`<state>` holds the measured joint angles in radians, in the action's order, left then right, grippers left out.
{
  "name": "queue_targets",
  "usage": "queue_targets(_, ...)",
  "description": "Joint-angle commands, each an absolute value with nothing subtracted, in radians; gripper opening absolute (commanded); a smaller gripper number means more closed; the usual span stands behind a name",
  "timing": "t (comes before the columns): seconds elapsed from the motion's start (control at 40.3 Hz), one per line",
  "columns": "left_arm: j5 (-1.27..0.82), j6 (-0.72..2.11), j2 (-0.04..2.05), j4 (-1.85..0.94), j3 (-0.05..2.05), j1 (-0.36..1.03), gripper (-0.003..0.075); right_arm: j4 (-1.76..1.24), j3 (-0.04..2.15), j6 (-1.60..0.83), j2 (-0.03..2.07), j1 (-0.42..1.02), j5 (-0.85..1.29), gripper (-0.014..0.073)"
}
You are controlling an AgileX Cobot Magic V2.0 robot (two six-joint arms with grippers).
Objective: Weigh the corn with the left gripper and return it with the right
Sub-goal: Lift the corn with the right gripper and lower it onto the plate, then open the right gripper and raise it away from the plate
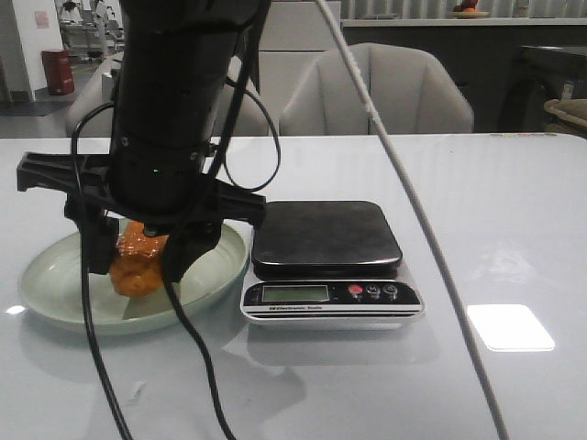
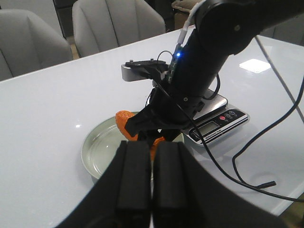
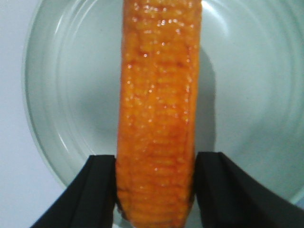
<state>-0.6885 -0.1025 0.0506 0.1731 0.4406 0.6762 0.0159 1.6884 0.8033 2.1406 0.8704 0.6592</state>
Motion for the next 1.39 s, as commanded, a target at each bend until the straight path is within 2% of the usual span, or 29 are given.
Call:
queue_targets(0.0, -0.612, -0.102, 0.065, 0.179, 0.464, 0.675, 0.013, 0.018, 1.746, 0.793, 2.1, 0.87, 0.622, 0.04)
queue_targets(0.099, -0.612, -0.102, 0.065, 0.179, 0.464, 0.675, 0.013, 0.017, 1.762, 0.794, 2.113, 0.871, 0.623, 0.0517)
queue_targets(0.223, -0.612, -0.102, 0.065, 0.179, 0.464, 0.675, 0.013, 0.017, 1.765, 0.794, 2.118, 0.871, 0.615, 0.0599)
queue_targets(0.471, -0.612, -0.102, 0.065, 0.179, 0.464, 0.675, 0.013, 0.018, 1.765, 0.783, 2.077, 0.849, 0.661, 0.0597)
queue_targets(0.967, -0.612, -0.102, 0.065, 0.179, 0.464, 0.675, 0.013, 0.015, 1.743, 0.354, 1.812, 0.79, 0.945, 0.0597)
queue_targets(1.364, -0.612, -0.102, 0.065, 0.179, 0.464, 0.675, 0.013, -0.047, 1.44, 0.188, 1.49, 0.651, 0.929, 0.0597)
